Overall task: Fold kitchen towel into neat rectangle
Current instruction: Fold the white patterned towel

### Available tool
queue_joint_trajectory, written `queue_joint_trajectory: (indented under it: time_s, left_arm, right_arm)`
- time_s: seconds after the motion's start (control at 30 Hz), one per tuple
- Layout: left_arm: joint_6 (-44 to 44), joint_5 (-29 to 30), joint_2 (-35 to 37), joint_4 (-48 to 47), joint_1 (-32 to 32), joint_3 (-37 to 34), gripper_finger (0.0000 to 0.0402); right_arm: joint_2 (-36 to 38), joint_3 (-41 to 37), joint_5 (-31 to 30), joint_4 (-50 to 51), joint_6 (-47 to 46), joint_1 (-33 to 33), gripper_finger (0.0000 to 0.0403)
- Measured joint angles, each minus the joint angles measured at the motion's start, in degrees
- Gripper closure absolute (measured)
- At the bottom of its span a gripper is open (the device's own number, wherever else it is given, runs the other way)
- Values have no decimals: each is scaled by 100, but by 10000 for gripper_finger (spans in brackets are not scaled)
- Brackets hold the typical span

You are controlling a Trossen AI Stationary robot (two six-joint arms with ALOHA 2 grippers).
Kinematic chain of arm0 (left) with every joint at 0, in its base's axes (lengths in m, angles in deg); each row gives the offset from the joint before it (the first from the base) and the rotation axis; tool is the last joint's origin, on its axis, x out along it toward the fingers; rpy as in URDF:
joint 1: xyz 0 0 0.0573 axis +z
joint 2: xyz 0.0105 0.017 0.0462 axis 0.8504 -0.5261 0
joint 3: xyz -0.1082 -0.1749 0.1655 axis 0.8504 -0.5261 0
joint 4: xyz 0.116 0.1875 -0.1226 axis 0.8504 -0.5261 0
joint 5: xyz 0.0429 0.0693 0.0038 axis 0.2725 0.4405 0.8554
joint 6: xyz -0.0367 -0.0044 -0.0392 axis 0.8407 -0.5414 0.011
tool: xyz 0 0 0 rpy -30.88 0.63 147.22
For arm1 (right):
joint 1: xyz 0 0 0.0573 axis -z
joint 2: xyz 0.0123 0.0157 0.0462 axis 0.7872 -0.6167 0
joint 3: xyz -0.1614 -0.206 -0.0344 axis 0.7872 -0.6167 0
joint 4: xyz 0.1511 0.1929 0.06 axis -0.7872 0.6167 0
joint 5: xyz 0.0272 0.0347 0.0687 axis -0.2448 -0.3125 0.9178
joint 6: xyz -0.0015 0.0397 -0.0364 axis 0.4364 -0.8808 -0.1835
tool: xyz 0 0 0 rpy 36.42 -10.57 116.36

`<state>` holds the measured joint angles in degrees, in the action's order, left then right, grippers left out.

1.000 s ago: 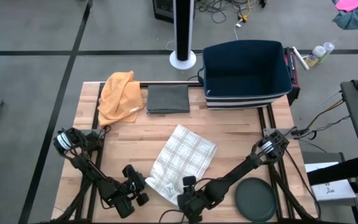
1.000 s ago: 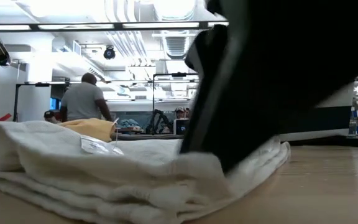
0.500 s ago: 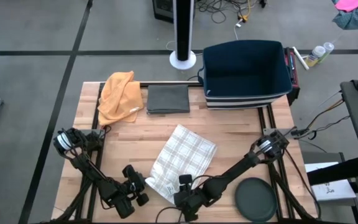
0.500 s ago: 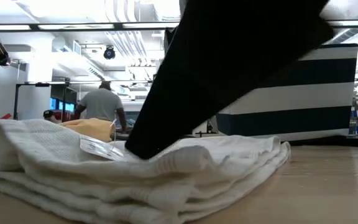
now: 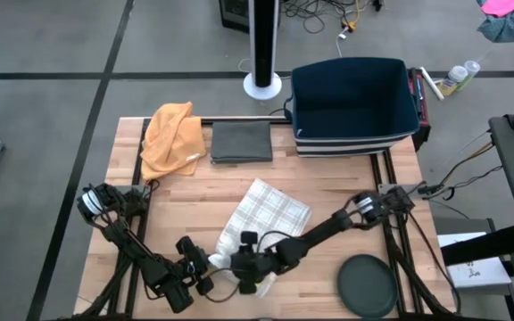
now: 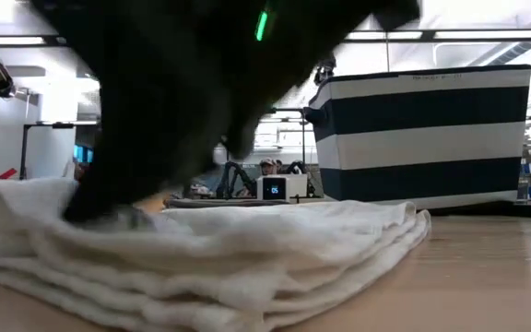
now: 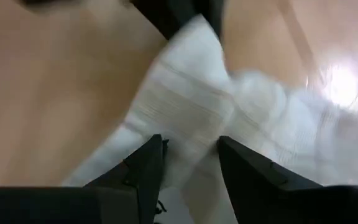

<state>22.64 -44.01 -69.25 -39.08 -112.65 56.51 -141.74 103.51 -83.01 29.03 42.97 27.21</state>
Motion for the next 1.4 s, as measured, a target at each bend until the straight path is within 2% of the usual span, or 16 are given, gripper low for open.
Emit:
queue_joint_trajectory:
  time_s: [0.2, 0.53, 0.83, 1.4]
  left_arm:
    - [-15, -113, 14, -94, -7, 9, 381]
    - [-41, -314, 397, -322, -31, 0, 381]
    - [2, -34, 411, -338, -35, -11, 381]
    - [4, 99, 409, -251, -33, -9, 381]
  right_arm:
    - [-134, 44, 352, 131, -239, 43, 255]
    - [69, 9, 397, 465, -98, -76, 250]
    - [26, -1, 428, -555, -64, -74, 254]
    - [-172, 2, 274, -1059, -140, 161, 255]
